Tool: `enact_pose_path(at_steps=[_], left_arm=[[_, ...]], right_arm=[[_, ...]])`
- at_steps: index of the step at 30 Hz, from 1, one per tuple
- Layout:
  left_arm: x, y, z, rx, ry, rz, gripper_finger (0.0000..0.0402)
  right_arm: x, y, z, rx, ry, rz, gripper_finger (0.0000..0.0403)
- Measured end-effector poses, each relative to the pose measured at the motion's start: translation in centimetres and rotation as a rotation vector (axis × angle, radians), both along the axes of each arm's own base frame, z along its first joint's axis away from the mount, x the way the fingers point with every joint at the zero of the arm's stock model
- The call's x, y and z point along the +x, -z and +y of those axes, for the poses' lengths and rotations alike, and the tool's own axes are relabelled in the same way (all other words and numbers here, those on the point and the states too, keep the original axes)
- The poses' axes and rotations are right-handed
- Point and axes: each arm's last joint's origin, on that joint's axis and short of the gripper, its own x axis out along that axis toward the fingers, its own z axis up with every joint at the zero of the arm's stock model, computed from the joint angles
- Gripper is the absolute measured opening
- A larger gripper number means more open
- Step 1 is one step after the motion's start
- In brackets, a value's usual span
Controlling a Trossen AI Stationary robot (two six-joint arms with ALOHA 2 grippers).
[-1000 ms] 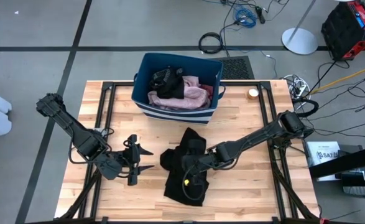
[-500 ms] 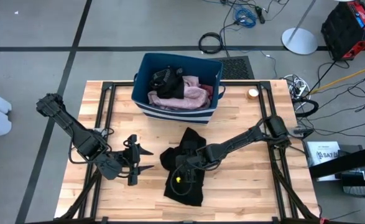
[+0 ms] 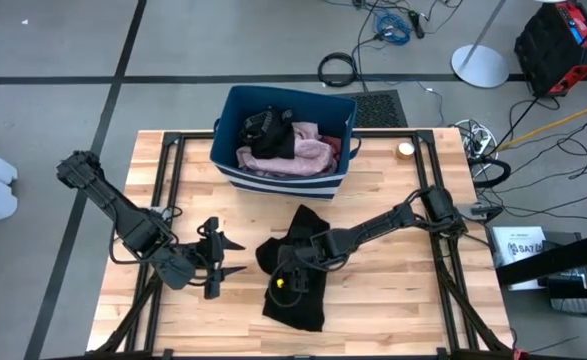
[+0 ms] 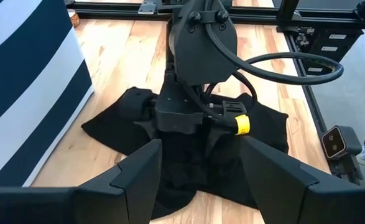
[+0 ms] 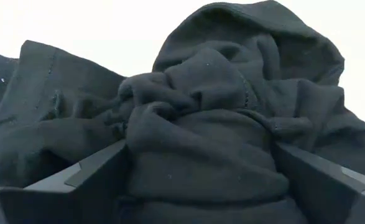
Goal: Sort clothes
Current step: Put the black hoodie into the blue laundry organizer
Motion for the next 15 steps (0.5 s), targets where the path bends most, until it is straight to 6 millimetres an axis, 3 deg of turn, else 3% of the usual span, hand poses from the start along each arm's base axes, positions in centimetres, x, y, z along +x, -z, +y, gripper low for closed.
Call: enact_pose_path(at_steps=[6, 13, 15], left_arm=[[0.01, -0.01, 0.00, -0.001, 0.000, -0.001, 0.0228], [0.00, -0.02, -0.02, -0.022, -0.011, -0.003, 0.0228], [-0.03, -0.01, -0.06, -0.023, -0.010, -0.003, 0.0228]], right_arm=[[-0.20, 0.04, 0.39, 0.011, 0.016, 0.011, 0.0278], [-0.25, 0.02, 0.64, 0.050, -0.001, 0.020, 0.0108], [-0.24, -0.01, 0.70, 0.052, -0.008, 0.016, 0.0107]])
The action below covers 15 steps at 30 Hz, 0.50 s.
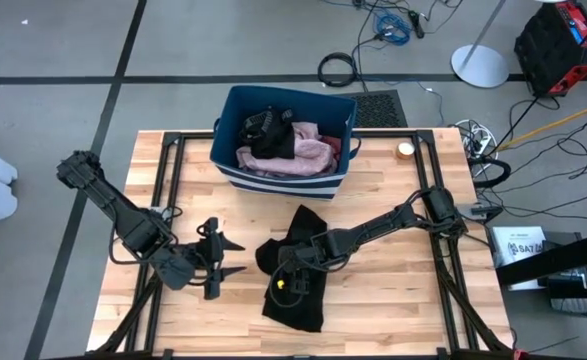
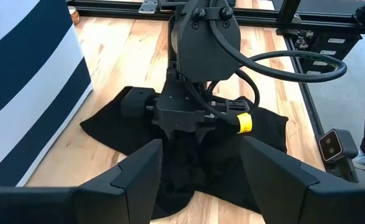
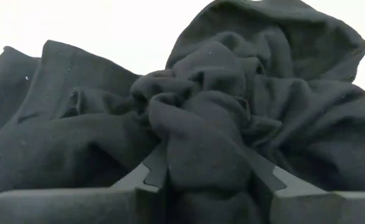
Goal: Sort clothes
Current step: Put the black hoodie into the blue laundry organizer
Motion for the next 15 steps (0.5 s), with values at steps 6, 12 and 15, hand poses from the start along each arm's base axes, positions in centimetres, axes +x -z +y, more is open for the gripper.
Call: enact_pose_path(at_steps=[6, 12, 15], left_arm=[[-0.1, 0.0, -0.1, -0.001, 0.005, 0.000, 0.0228], [-0.1, 0.0, -0.2, 0.000, 0.009, 0.000, 0.0228], [-0.1, 0.0, -0.2, 0.000, 0.009, 0.000, 0.0228]], right_arm=[[0.0, -0.5, 0.1, -0.007, -0.003, -0.018, 0.0107], [-0.7, -3.1, 0.0, 0.012, 0.037, -0.055, 0.0239], [-1.3, -4.9, 0.0, 0.038, 0.055, -0.068, 0.0337]])
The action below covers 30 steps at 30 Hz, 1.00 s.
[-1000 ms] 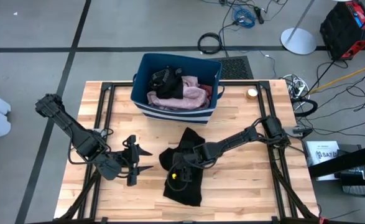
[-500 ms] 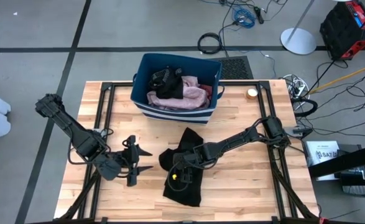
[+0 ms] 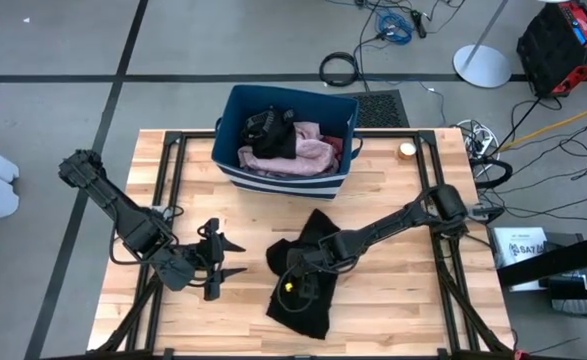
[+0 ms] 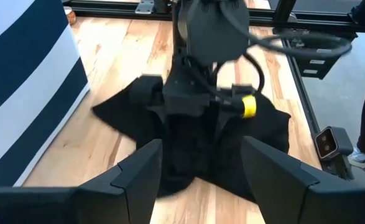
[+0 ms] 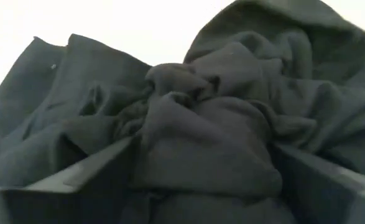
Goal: Sort clothes
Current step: Put the black hoodie into the blue laundry organizer
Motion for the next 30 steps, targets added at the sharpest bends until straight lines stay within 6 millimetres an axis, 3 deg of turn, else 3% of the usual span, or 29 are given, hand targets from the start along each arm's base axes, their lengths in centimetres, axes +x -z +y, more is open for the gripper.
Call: enact_pose_path(at_steps=[3, 10, 17, 23, 30], left_arm=[[0.0, 0.0, 0.0, 0.000, 0.000, 0.000, 0.0228], [0.0, 0.0, 0.0, 0.008, 0.002, 0.001, 0.0228], [0.0, 0.0, 0.0, 0.009, -0.001, -0.002, 0.0228], [0.0, 0.0, 0.0, 0.004, -0.004, -0.003, 0.0228], [0.0, 0.0, 0.0, 0.002, -0.005, -0.003, 0.0228]], right_arm=[[-0.6, -1.8, 0.2, 0.005, -0.012, -0.027, 0.0386], [-1.7, -5.4, 1.5, -0.003, -0.072, -0.142, 0.0341], [-2.0, -7.5, 1.5, -0.066, -0.042, -0.241, 0.0349], [-1.5, -7.0, 1.0, -0.095, -0.028, -0.245, 0.0363], [-0.2, -3.6, 0.3, -0.162, -0.014, -0.178, 0.0367]])
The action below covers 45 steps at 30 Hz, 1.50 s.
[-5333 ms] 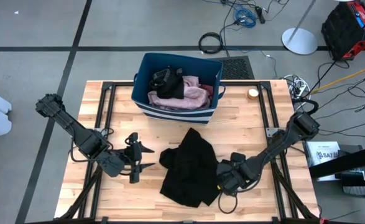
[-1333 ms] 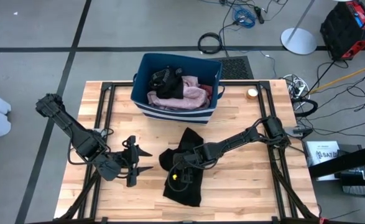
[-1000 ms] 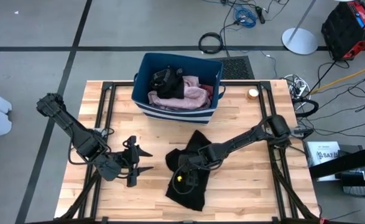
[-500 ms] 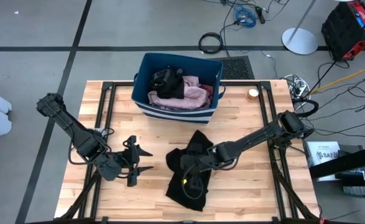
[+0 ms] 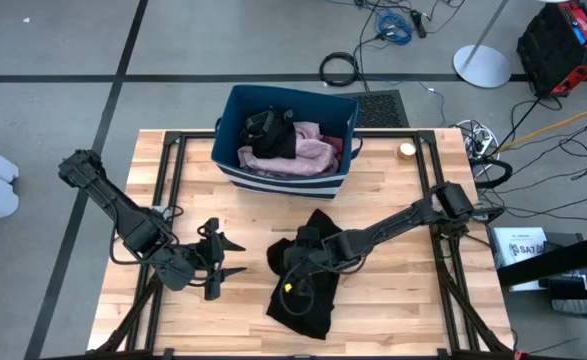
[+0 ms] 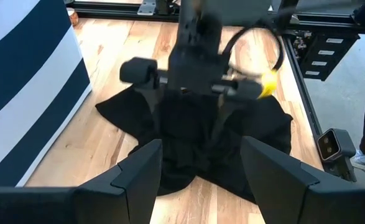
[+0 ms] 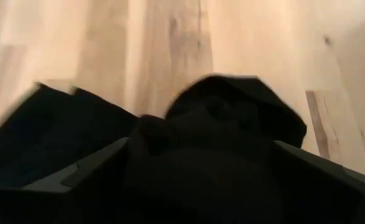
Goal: Sort clothes
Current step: Put the black hoodie into the blue laundry organizer
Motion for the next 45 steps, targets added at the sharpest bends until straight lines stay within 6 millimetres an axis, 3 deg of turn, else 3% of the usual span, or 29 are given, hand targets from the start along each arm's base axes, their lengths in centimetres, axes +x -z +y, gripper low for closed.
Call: enact_pose_path(at_steps=[9, 18, 26, 30, 41, 45], left_arm=[[0.0, 0.0, 0.0, 0.001, 0.000, 0.000, 0.0228], [0.0, 0.0, 0.0, 0.001, -0.003, -0.001, 0.0228], [0.0, 0.0, 0.0, 0.000, -0.004, -0.001, 0.0228], [0.0, 0.0, 0.0, 0.000, -0.004, -0.002, 0.0228], [0.0, 0.0, 0.0, -0.004, -0.005, -0.002, 0.0228], [0.0, 0.0, 0.0, -0.003, -0.006, -0.002, 0.0228]], right_arm=[[1.3, 3.6, -0.2, -0.005, 0.015, 0.042, 0.0367], [2.0, 8.6, 0.1, 0.037, 0.037, 0.143, 0.0367], [1.6, 9.0, 0.0, 0.044, 0.058, 0.199, 0.0351], [1.3, 9.1, -0.5, 0.054, 0.097, 0.239, 0.0315], [1.2, 9.1, -0.9, 0.087, 0.112, 0.278, 0.0144], [1.2, 9.0, -0.8, 0.097, 0.092, 0.275, 0.0103]])
